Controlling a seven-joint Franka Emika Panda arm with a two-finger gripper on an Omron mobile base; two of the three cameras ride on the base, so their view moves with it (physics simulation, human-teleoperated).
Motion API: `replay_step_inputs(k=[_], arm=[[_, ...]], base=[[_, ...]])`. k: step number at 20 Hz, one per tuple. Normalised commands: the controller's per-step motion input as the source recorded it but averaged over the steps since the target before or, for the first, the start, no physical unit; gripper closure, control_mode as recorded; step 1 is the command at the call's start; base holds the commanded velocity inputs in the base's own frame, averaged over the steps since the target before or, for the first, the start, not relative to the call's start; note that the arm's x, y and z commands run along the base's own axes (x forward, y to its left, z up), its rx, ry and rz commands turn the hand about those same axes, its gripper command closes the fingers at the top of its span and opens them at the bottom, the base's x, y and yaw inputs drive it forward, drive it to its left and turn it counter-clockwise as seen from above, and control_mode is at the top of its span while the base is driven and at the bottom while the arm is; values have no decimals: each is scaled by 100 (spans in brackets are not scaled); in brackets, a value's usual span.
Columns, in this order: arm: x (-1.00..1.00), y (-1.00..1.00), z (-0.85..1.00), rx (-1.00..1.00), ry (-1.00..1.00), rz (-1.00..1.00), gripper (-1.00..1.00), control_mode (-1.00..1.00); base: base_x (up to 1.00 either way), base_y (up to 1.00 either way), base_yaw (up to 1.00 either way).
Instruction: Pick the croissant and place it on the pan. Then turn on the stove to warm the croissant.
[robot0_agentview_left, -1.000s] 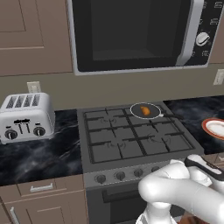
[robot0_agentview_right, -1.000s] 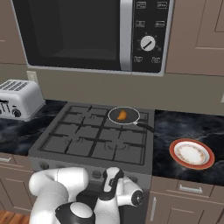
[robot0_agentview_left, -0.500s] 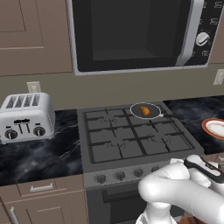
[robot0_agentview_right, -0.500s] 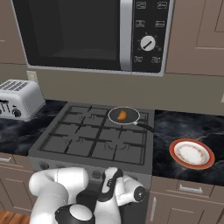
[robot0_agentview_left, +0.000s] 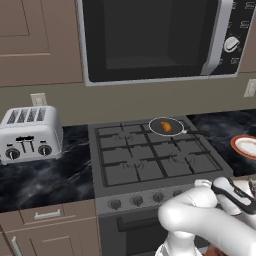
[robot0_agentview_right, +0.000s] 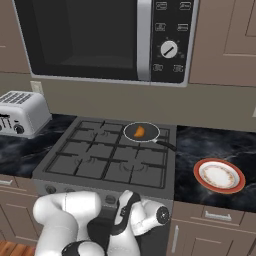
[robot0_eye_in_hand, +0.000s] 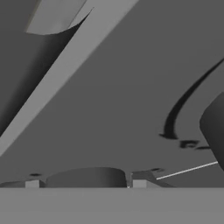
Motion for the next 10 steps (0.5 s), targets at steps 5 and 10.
replay_step_inputs(k=[5, 10], arm=[[0, 2, 0, -78, -7, 1, 100, -100], [0, 35, 0, -87, -21, 0, 100, -100]], base=[[0, 0, 0], [0, 0, 0]])
